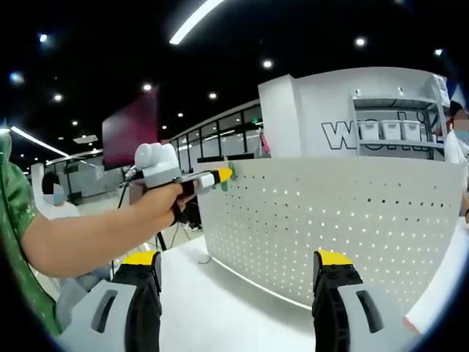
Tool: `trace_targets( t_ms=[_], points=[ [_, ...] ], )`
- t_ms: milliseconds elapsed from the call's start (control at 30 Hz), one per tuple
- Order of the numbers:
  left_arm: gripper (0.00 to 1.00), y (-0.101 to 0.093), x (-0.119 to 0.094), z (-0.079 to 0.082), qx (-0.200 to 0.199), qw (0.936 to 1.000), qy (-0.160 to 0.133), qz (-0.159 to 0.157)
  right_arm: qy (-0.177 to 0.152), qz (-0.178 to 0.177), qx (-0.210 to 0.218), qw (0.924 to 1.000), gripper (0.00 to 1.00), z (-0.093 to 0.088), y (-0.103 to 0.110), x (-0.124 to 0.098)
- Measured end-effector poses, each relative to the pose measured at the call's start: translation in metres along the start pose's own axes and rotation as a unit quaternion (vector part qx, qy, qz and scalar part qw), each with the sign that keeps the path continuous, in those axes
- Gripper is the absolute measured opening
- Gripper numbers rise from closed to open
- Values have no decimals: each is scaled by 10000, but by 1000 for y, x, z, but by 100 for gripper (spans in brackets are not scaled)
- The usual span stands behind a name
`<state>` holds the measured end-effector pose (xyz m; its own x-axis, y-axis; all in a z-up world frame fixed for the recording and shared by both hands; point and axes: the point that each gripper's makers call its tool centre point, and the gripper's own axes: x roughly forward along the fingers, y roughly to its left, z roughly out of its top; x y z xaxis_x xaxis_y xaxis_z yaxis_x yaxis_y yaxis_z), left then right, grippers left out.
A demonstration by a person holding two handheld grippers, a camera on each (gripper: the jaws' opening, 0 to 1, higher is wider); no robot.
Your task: Insert the hook assembly into the mounting plate slot until the hook locks in place.
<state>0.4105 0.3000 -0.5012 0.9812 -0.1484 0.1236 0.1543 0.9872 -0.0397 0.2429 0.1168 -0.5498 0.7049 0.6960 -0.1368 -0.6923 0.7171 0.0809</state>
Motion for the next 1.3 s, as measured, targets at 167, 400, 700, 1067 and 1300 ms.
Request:
trace_targets(
  t_ms=[167,400,700,1067,1300],
  points=[
    [4,1,1,-2,-29,10000,-39,13,9,-12,3,10000,87,-1,-2,0],
    [4,3,4,-4,-98,9999,-69,61,41,26,-12,10000,87,-2,1,3],
    [4,4,5,-8,-98,9999,-67,98,38,16,0,10000,86,-3,-1,3],
    [4,3,4,-15,-64,9999,-27,99,38,27,4,10000,86,-4,-2,5],
    [4,1,4,-17,-26,10000,-21,87,39,13,18,10000,86,-5,-3,5]
  ],
)
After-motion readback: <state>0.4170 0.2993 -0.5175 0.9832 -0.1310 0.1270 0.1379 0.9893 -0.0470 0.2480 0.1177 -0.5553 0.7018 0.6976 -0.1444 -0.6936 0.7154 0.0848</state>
